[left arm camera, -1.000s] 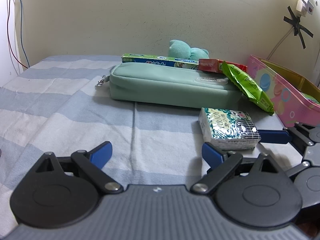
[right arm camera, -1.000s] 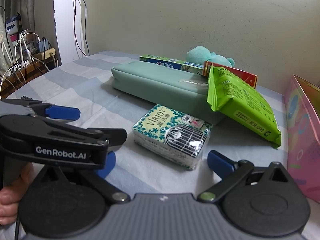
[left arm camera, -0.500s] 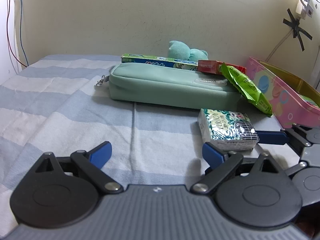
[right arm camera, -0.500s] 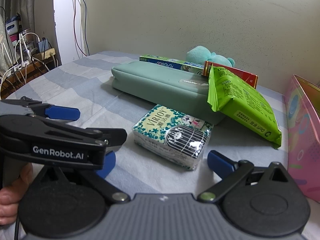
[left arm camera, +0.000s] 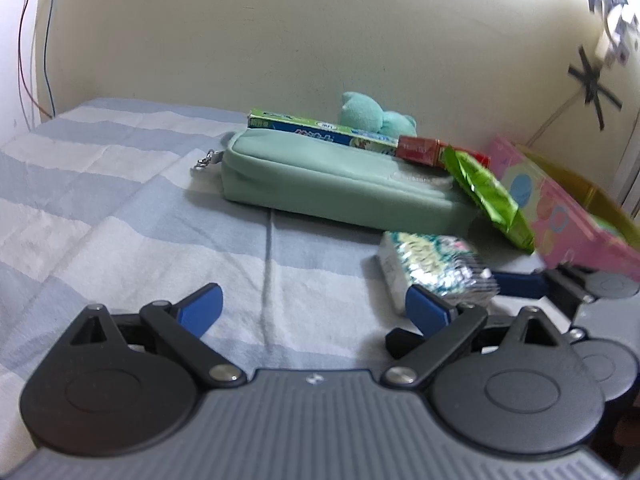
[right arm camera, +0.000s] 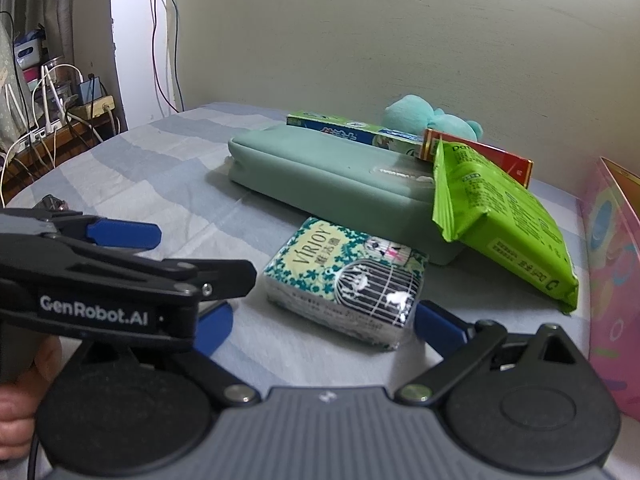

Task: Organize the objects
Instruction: 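Move the left gripper back toward the floral tissue pack, then grasp the floral tissue pack with the left gripper, then lower the tissue pack into the pink tin and open the left gripper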

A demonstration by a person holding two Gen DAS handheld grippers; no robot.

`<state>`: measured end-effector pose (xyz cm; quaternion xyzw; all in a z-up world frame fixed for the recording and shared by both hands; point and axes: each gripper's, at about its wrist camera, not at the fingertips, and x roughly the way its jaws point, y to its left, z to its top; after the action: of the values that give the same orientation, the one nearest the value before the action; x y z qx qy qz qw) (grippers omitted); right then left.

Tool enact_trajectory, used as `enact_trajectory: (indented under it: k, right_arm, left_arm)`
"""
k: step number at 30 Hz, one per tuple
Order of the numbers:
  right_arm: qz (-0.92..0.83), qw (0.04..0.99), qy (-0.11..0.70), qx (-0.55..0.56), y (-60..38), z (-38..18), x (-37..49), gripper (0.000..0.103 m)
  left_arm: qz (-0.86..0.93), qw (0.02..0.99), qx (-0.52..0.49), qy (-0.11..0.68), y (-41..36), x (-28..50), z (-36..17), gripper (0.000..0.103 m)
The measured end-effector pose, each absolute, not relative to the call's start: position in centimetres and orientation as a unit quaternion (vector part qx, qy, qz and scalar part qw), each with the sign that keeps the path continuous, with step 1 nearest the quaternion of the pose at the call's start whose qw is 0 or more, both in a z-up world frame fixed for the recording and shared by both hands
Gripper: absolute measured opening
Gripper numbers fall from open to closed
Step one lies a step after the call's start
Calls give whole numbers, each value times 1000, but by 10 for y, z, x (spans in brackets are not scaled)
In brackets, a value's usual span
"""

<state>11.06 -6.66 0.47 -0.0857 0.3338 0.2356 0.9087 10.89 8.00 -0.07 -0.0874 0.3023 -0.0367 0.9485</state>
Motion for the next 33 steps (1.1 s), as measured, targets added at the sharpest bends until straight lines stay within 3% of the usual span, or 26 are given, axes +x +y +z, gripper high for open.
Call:
enact_trajectory:
  k: [7,9,12,16,19,20,24,29,33]
  right_arm:
    - [267,908,307,-103,-59,8,100,49]
    - [270,908,301,-113,-55,8,96,44]
    - [269,908,298,-120,-53,9,94,42]
    - [264,908,313,-91,-67,9,96,56]
    - [266,906,318,-80,-73,8,101,56]
    - [266,906,318,-85,-71,8,103,57]
    - [280,901,319,-88,-59,8,116,57]
    - [286,903,314,-64,-71,12,103,51]
    - [256,933,242,-77,-106,36,63,51]
  left_arm:
    - [-66,945,-118,297,87,110,0,98]
    - [-74,945,-117,297,86,111,0,97]
    - [-78,943,-133,296,92,112,-1,96]
    - [-105,933,-175,296,102,116,8,96]
    - [-119,932,-157,304,98,128,14,91]
    - [-134,927,-157,314,96,135,13,87]
    - [-156,912,-157,346,90,152,2,54]
    - [-167,914,-148,340,76,123,13,54]
    - [-220,917,-137,304,43,109,46,54]
